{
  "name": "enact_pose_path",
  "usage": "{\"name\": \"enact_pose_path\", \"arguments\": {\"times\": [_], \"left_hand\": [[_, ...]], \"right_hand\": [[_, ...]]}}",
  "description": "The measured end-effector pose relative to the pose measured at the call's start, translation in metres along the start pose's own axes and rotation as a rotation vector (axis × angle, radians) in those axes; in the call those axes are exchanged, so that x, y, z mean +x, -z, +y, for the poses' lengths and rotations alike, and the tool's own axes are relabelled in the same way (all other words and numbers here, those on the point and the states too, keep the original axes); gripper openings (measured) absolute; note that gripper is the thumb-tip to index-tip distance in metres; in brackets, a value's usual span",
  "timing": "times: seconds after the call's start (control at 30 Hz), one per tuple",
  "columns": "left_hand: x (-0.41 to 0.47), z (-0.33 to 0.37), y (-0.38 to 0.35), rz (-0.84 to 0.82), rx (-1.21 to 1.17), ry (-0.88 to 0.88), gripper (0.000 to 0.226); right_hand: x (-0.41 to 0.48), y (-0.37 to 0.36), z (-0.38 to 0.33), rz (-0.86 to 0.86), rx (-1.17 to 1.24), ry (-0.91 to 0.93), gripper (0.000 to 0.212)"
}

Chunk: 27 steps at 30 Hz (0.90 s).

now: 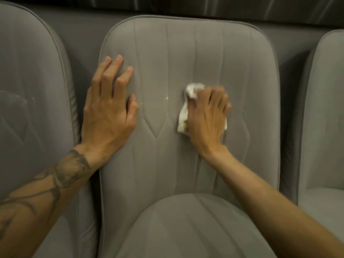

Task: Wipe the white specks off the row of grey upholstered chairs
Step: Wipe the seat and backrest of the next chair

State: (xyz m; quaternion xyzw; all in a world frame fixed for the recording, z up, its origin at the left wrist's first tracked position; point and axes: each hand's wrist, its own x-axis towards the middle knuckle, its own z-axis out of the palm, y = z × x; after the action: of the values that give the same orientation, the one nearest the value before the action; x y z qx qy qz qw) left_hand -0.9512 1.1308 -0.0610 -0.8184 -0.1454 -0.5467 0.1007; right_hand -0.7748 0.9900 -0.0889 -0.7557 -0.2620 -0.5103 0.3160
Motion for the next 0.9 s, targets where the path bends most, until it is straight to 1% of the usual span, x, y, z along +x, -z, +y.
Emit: {"name": "enact_pose_path", "arguments": {"times": [0.07,0.1,0.13,0.2,0.27,0.33,0.4,0.47,0.53,0.6,0.67,0.77,0.83,0.9], "left_hand": [[0.000,0.000,0.001,0.000,0.008,0.000,0.056],[0.000,0.001,0.001,-0.001,0.011,0.000,0.056],[0.000,0.001,0.001,-0.002,0.015,-0.002,0.056],[0.001,0.002,0.001,0.003,0.012,-0.003,0.056],[0.001,0.001,0.001,0.007,0.007,-0.009,0.055],[0.000,-0.001,0.001,0.008,0.007,-0.008,0.055],[0.001,0.000,0.001,0.007,0.007,-0.007,0.056],[0.001,-0.001,0.001,0.004,0.012,-0.005,0.056],[0.001,0.000,0.001,0.000,0.004,0.000,0.056],[0.001,-0.001,0.001,-0.001,0.006,0.003,0.056],[0.001,-0.002,0.001,0.008,0.006,0.000,0.056],[0.000,-0.003,0.000,0.017,0.005,-0.001,0.056],[0.000,-0.003,0.000,0.010,-0.001,0.001,0.056],[0.000,-0.003,0.000,0.012,-0.004,0.000,0.056]], "right_hand": [[-0.029,0.007,0.007,-0.113,0.021,0.019,0.018],[-0.030,0.007,0.009,-0.139,0.019,0.019,0.019],[-0.020,0.007,0.006,-0.124,0.002,0.021,0.020],[0.013,0.003,-0.004,-0.037,-0.050,0.025,0.021],[0.049,-0.002,-0.014,0.070,-0.072,-0.027,0.022],[0.052,-0.003,-0.019,0.095,-0.066,-0.077,0.020],[0.024,0.000,-0.011,0.046,-0.049,-0.072,0.019],[-0.009,0.006,-0.003,-0.065,-0.014,-0.040,0.018],[-0.013,0.010,0.001,-0.125,-0.019,-0.019,0.019],[0.011,0.008,-0.008,-0.085,-0.040,-0.001,0.021],[0.039,0.003,-0.017,-0.014,-0.047,-0.047,0.023],[0.037,-0.001,-0.021,0.040,-0.068,-0.122,0.020],[0.008,0.004,-0.012,-0.015,-0.048,-0.040,0.018],[-0.017,0.010,0.006,-0.108,-0.010,0.107,0.017]]}}
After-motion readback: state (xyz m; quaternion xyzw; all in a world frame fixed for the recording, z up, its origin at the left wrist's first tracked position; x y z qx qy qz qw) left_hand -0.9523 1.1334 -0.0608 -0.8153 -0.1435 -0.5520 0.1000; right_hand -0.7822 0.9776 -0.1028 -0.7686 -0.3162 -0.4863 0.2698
